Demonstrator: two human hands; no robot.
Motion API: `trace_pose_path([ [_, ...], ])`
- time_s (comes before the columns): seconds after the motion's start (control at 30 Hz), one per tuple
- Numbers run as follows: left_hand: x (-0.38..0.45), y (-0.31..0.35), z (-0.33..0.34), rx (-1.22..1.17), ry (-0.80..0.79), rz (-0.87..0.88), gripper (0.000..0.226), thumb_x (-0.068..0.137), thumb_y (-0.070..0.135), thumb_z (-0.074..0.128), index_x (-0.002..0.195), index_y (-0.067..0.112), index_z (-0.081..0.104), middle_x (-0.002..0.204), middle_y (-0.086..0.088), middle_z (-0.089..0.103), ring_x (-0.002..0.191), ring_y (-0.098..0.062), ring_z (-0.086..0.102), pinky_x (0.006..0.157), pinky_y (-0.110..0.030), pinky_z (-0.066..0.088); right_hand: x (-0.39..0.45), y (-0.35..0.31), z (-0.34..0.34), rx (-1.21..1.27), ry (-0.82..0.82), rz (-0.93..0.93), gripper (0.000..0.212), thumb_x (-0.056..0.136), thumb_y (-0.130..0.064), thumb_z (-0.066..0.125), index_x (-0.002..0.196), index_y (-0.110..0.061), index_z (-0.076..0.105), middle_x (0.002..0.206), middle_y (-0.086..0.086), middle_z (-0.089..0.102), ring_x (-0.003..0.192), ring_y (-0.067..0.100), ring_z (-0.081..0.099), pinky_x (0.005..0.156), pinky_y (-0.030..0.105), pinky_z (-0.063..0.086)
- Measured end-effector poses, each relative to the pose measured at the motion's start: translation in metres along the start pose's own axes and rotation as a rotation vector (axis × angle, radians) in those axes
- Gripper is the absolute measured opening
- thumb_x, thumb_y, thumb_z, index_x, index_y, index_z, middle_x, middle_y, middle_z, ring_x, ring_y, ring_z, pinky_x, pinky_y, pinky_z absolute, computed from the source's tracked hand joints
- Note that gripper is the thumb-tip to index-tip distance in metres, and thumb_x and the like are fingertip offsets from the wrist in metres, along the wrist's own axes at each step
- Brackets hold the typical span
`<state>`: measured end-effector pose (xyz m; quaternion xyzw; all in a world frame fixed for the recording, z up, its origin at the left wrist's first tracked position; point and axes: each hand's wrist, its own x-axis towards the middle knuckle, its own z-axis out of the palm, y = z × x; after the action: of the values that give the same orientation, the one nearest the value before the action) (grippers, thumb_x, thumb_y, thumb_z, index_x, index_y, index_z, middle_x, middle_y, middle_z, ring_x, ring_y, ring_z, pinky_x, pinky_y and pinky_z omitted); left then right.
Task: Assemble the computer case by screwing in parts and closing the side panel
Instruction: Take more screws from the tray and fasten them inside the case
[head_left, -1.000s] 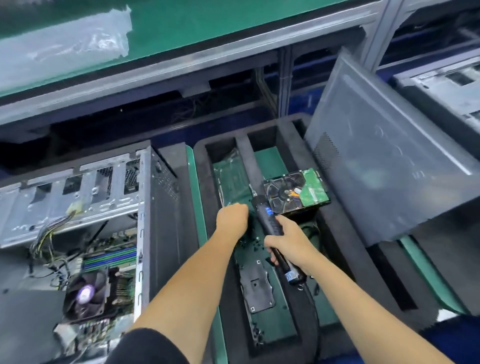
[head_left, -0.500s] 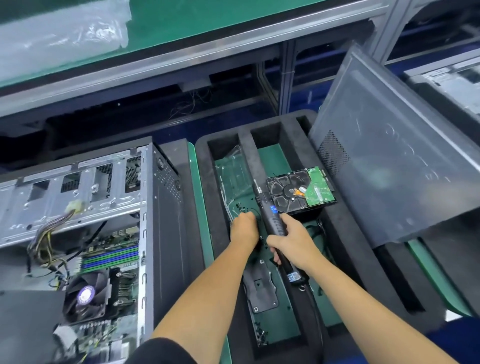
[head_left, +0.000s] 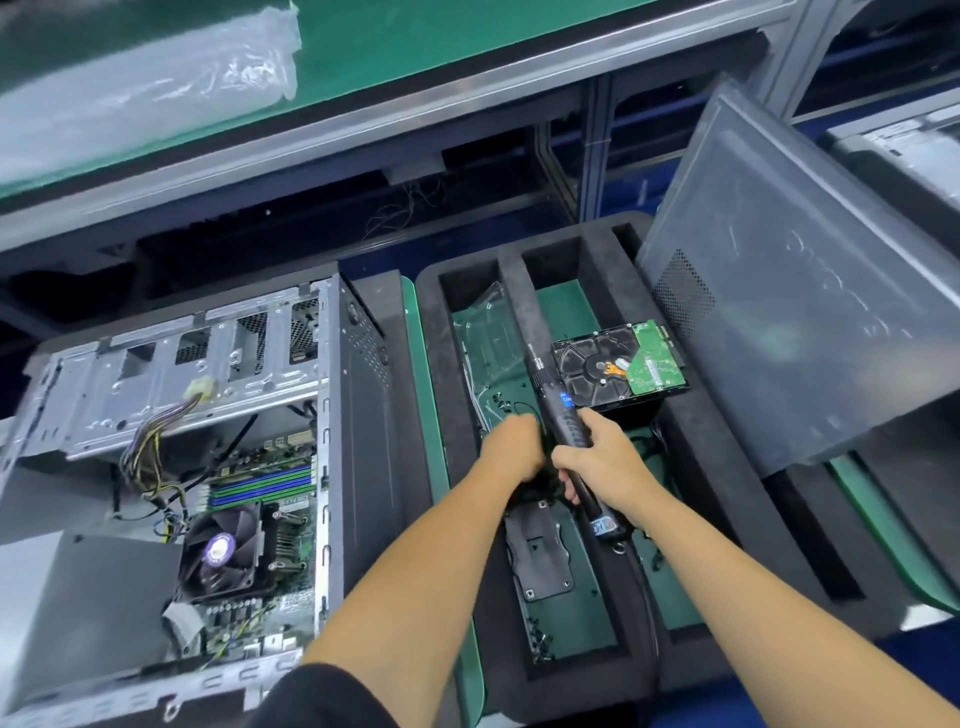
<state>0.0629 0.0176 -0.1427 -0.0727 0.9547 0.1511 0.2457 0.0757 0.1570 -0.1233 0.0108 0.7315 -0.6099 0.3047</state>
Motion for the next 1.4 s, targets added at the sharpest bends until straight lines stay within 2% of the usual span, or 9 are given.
trace_pose_path([
  [0.17, 0.013, -0.008, -0.026, 0.277, 0.099, 0.005, 0.020, 0.085, -0.002, 0.049, 0.103, 0.003, 0.057, 0.109, -0.017, 0.062, 0.099, -0.034, 0.061, 0.080, -0.038, 0.046, 0.001, 0.002, -0.002, 0.028, -0.021, 0.003, 0.033, 0.070, -0.015, 0.063, 0.102, -0.015, 0.056, 0.060, 0.008, 0.061, 0.044, 0.025, 0.056, 0.047, 0.033, 0.049],
  [0.33, 0.009, -0.015, -0.018, 0.392, -0.081, 0.099, 0.024, 0.087, 0.006, 0.055, 0.111, 0.004, 0.054, 0.113, -0.014, 0.059, 0.098, -0.034, 0.061, 0.075, -0.039, 0.047, 0.003, 0.003, -0.002, 0.040, -0.003, 0.019, 0.036, 0.070, -0.012, 0.063, 0.103, -0.002, 0.054, 0.057, 0.008, 0.060, 0.044, 0.024, 0.055, 0.046, 0.032, 0.050],
  [0.47, 0.003, -0.005, -0.002, 0.195, -0.239, 0.153, 0.032, 0.078, 0.026, 0.074, 0.103, 0.010, 0.061, 0.105, -0.011, 0.064, 0.090, -0.028, 0.061, 0.072, -0.031, 0.048, 0.005, 0.003, -0.001, 0.036, 0.024, 0.029, 0.040, 0.065, -0.016, 0.062, 0.098, 0.005, 0.053, 0.055, 0.009, 0.060, 0.041, 0.024, 0.054, 0.045, 0.032, 0.049],
  [0.57, 0.000, -0.002, 0.010, 0.083, -0.294, 0.189, 0.022, 0.075, 0.021, 0.076, 0.090, 0.018, 0.060, 0.104, -0.008, 0.067, 0.091, -0.026, 0.061, 0.083, -0.033, 0.051, 0.005, 0.002, 0.000, 0.020, 0.028, 0.020, 0.031, 0.065, -0.017, 0.063, 0.090, -0.001, 0.054, 0.056, 0.009, 0.061, 0.042, 0.024, 0.054, 0.046, 0.032, 0.049],
  [0.83, -0.007, -0.003, 0.000, 0.141, -0.253, 0.241, 0.025, 0.083, 0.010, 0.060, 0.108, 0.009, 0.061, 0.111, -0.013, 0.063, 0.100, -0.031, 0.060, 0.085, -0.037, 0.051, 0.005, 0.000, 0.000, -0.011, 0.031, 0.004, 0.018, 0.073, -0.009, 0.063, 0.089, -0.005, 0.055, 0.057, 0.010, 0.061, 0.044, 0.026, 0.056, 0.048, 0.034, 0.051],
  [1.03, -0.017, -0.003, 0.003, 0.063, -0.437, 0.288, 0.037, 0.073, 0.001, 0.072, 0.101, 0.017, 0.054, 0.113, -0.007, 0.061, 0.101, -0.025, 0.056, 0.091, -0.034, 0.047, 0.003, -0.001, -0.001, -0.022, 0.037, 0.011, 0.019, 0.081, -0.004, 0.062, 0.096, 0.003, 0.054, 0.058, 0.012, 0.061, 0.043, 0.026, 0.055, 0.047, 0.033, 0.050],
  [1.13, -0.017, -0.004, 0.006, 0.096, -0.418, 0.295, 0.034, 0.076, -0.001, 0.064, 0.099, 0.020, 0.052, 0.112, -0.005, 0.060, 0.098, -0.024, 0.056, 0.088, -0.033, 0.048, 0.002, -0.003, -0.002, -0.027, 0.026, 0.005, 0.016, 0.081, -0.003, 0.062, 0.094, 0.002, 0.054, 0.056, 0.010, 0.060, 0.041, 0.024, 0.054, 0.046, 0.032, 0.049],
  [1.3, -0.018, -0.003, 0.012, 0.312, -0.384, 0.314, 0.041, 0.082, 0.006, 0.060, 0.121, 0.017, 0.051, 0.118, -0.006, 0.057, 0.102, -0.027, 0.058, 0.083, -0.034, 0.048, 0.002, -0.004, -0.002, -0.028, -0.004, -0.003, 0.017, 0.075, -0.009, 0.063, 0.087, -0.005, 0.052, 0.054, 0.008, 0.061, 0.040, 0.023, 0.054, 0.043, 0.030, 0.047],
  [1.4, -0.019, -0.002, 0.012, 0.276, -0.355, 0.310, 0.042, 0.083, 0.003, 0.058, 0.122, 0.019, 0.051, 0.118, -0.005, 0.057, 0.102, -0.026, 0.057, 0.078, -0.030, 0.045, 0.002, -0.003, -0.001, -0.033, -0.010, -0.007, 0.020, 0.071, -0.015, 0.062, 0.086, -0.007, 0.052, 0.053, 0.007, 0.061, 0.040, 0.023, 0.054, 0.042, 0.030, 0.047],
])
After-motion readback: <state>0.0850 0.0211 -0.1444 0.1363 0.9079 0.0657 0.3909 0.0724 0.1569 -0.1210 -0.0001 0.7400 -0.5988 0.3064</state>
